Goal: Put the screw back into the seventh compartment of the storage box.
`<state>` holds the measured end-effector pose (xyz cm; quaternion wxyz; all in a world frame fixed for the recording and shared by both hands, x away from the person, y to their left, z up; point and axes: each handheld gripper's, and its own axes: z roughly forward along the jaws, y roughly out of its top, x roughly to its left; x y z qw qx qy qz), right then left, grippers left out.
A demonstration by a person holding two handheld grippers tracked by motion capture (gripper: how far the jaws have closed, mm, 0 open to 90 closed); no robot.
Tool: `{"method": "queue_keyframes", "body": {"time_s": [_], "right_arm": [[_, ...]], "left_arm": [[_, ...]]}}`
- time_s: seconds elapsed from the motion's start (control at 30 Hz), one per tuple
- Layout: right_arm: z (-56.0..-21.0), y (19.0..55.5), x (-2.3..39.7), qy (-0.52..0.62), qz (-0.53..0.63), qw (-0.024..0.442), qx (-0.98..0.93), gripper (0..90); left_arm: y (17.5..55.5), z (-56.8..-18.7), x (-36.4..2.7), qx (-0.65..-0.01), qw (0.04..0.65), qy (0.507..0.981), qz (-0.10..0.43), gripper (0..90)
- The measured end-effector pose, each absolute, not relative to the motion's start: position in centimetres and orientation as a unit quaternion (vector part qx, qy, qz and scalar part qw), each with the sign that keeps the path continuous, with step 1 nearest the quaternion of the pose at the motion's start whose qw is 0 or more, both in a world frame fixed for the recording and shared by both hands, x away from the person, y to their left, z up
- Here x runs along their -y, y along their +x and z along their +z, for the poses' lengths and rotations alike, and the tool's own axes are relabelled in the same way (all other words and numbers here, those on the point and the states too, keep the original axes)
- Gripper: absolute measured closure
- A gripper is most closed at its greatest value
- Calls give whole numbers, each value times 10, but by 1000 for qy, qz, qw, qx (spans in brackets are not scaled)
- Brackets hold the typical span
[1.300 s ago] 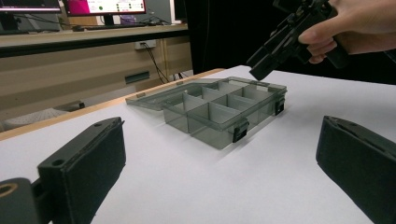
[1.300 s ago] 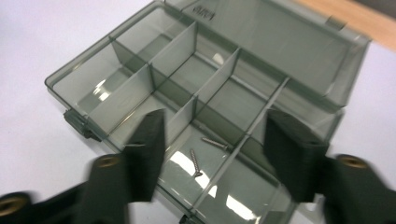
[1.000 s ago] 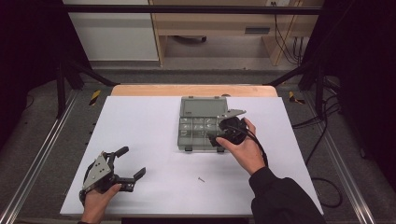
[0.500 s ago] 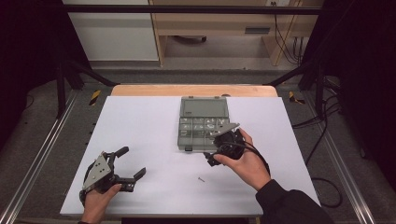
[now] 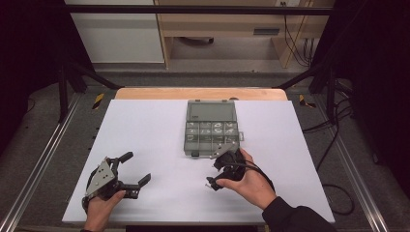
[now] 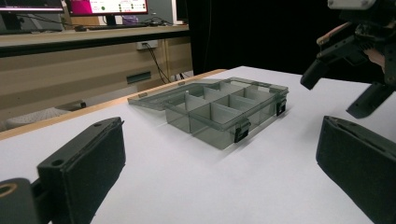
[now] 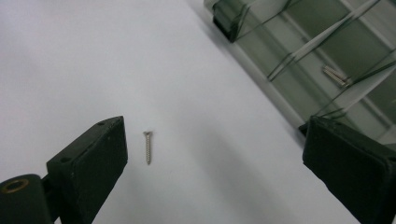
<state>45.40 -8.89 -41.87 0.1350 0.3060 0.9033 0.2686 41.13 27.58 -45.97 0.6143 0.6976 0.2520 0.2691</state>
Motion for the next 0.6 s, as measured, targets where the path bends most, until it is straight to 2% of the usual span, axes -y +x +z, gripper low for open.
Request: {"method": "queue_keyframes", "body": {"time_s": [0.2, 0.43, 0.6], "right_arm": [[-430, 447, 85, 300, 247, 114, -914, 74], [-436, 444, 82, 295, 240, 107, -918, 150], [-438, 442, 80, 289, 234, 101, -923, 289]], "left_arm": [[411, -460, -275, -250, 615, 698, 269, 13], [411, -460, -275, -251, 615, 697, 269, 13], [411, -460, -275, -251, 615, 697, 269, 13]]}}
